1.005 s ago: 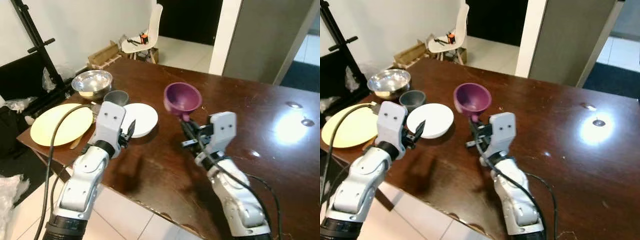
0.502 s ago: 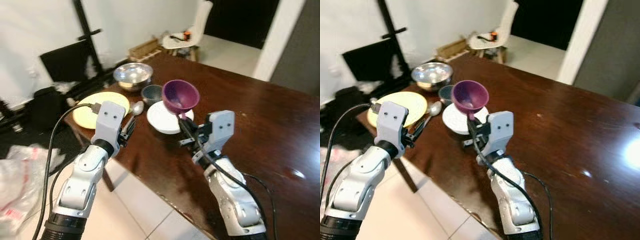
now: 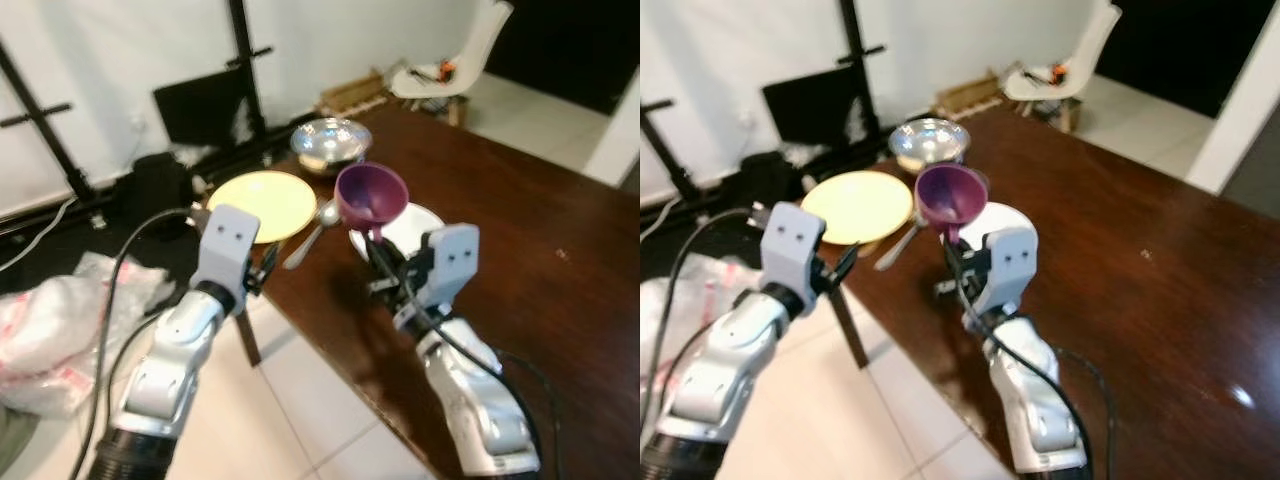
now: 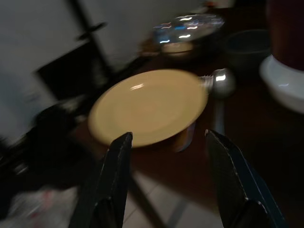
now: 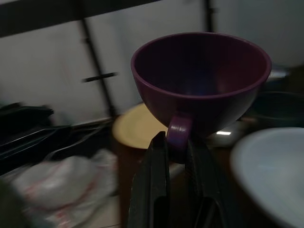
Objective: Setting the table
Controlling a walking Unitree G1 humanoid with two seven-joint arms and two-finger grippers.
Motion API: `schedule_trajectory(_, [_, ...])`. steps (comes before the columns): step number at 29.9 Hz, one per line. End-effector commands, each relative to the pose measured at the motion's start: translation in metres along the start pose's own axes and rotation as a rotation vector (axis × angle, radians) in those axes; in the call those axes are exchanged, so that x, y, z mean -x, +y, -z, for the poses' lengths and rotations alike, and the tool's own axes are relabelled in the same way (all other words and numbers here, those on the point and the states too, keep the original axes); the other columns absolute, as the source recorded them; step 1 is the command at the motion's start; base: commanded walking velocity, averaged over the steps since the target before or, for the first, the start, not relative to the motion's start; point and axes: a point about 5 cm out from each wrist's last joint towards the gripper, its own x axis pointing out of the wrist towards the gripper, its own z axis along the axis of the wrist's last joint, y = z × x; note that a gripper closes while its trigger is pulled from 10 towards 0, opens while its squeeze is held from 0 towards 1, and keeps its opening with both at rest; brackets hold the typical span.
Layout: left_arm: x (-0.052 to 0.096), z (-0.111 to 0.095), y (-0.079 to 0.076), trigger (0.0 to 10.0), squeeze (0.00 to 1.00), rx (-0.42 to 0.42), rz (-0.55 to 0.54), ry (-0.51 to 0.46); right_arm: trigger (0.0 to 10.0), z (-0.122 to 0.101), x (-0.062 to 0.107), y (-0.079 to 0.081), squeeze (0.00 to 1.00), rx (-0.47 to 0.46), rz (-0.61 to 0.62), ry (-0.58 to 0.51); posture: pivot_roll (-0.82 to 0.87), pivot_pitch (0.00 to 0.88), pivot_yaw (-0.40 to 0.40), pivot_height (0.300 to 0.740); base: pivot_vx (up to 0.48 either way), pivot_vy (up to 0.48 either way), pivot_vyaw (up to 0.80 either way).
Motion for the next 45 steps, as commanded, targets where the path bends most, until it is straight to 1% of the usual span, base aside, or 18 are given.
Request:
schedule_trajectory(1, [0.0027, 0.0055, -0.0010, 10.0, 0.00, -0.003, 0.000, 0.024, 10.0, -0.0022, -0.0004, 0.0028, 0.00, 0.002, -0.015, -0.009, -0.06, 0.000, 0.130, 0.740, 0.000, 0.000, 0.74])
schedule_trajectory(45, [0.0003, 0.0065, -0.0027, 10.0, 0.00, 0.004, -0.007, 0.040, 10.0, -0.0004, -0.0022, 0.0037, 0.00, 0.002, -0.023, -0.003, -0.05, 0.000, 0.123, 0.740, 0.000, 0.000, 0.74])
